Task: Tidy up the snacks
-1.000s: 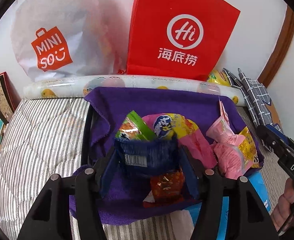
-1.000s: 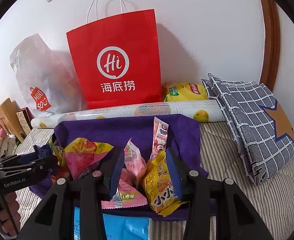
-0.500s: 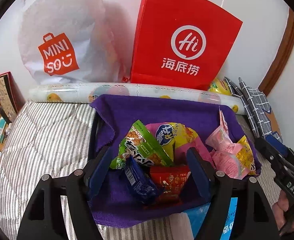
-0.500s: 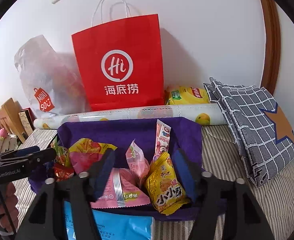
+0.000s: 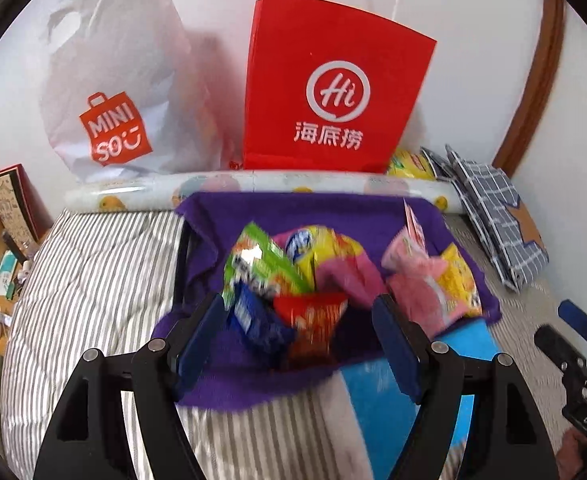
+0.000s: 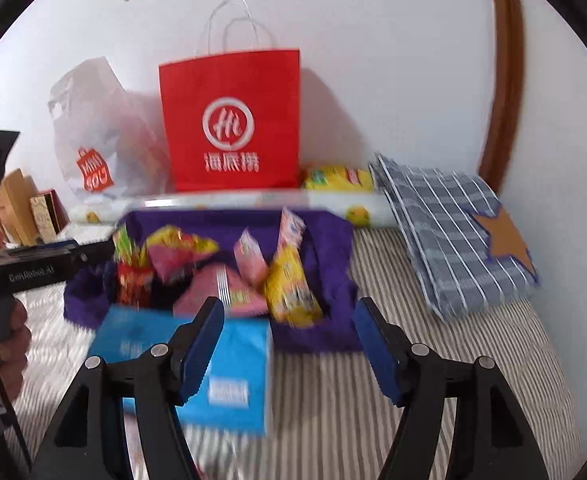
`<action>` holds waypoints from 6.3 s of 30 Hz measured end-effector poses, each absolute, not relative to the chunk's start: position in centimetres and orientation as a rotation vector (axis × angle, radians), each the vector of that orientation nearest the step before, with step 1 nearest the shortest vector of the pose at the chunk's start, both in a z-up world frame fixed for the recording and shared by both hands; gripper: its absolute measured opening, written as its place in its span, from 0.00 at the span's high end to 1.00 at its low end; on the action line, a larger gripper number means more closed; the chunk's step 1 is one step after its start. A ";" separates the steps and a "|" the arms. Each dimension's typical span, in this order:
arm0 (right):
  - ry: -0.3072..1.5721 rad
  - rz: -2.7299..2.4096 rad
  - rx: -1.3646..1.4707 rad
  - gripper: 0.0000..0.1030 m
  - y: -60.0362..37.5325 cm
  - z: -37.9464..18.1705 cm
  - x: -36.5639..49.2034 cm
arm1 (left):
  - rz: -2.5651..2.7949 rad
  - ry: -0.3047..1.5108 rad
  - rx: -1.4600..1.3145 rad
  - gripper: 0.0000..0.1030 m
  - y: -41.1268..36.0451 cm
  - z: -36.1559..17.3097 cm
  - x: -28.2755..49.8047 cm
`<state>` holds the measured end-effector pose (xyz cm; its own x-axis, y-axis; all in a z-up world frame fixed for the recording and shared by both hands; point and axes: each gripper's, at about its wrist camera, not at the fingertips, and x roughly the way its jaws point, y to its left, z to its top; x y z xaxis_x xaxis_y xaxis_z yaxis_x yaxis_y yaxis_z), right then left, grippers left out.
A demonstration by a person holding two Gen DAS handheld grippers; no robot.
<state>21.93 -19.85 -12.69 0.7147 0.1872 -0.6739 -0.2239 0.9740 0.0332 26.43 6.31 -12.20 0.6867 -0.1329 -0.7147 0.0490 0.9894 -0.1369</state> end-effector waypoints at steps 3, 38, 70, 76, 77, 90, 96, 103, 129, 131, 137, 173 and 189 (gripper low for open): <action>0.795 0.247 -0.051 0.36 -20.0 -13.9 19.8 | -0.114 0.828 -0.105 0.26 6.5 -12.5 24.6; 0.894 0.284 0.116 0.70 -22.8 -18.6 13.0 | -0.296 1.043 -0.155 0.24 1.3 -19.4 17.2; 0.763 0.331 0.095 0.70 -22.7 -12.5 14.8 | -0.242 0.863 -0.076 0.73 1.0 -13.5 16.1; 0.716 0.346 0.072 0.70 -21.3 -9.9 18.1 | -0.225 0.848 -0.115 0.73 2.8 -11.4 19.0; 0.708 0.348 0.071 0.70 -21.1 -9.5 18.8 | -0.220 0.846 -0.116 0.73 3.0 -11.1 19.6; 0.663 0.362 0.070 0.70 -19.0 -7.4 26.9 | -0.186 0.812 -0.128 0.73 3.5 -8.9 27.3; 0.668 0.368 0.073 0.70 -18.4 -7.9 30.0 | -0.186 0.811 -0.148 0.73 3.6 -9.1 30.3; 0.719 0.397 0.081 0.70 -17.0 -10.9 33.2 | -0.169 0.839 -0.166 0.73 3.6 -10.8 33.3; 0.764 0.361 0.037 0.33 -15.8 -13.7 34.6 | -0.114 0.831 -0.151 0.28 3.7 -11.8 33.8; 0.738 0.346 0.023 0.30 -15.9 -12.8 33.8 | -0.111 0.829 -0.158 0.24 4.0 -11.3 33.1; 0.712 0.308 0.025 0.30 -16.8 -10.0 30.4 | -0.110 0.830 -0.157 0.24 4.0 -9.8 29.8; 0.635 0.113 0.057 0.02 -24.0 -1.5 3.6 | -0.099 0.647 -0.037 0.00 -2.3 0.6 2.6; 0.605 0.095 0.057 0.02 -23.6 -0.4 1.9 | -0.077 0.642 -0.057 0.00 -1.5 1.0 1.7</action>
<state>1.90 -23.56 -0.39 0.8181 0.1057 -0.5652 -0.0722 0.9941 0.0815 1.68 -1.47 1.02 0.7982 -0.0897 -0.5957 0.0542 0.9955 -0.0773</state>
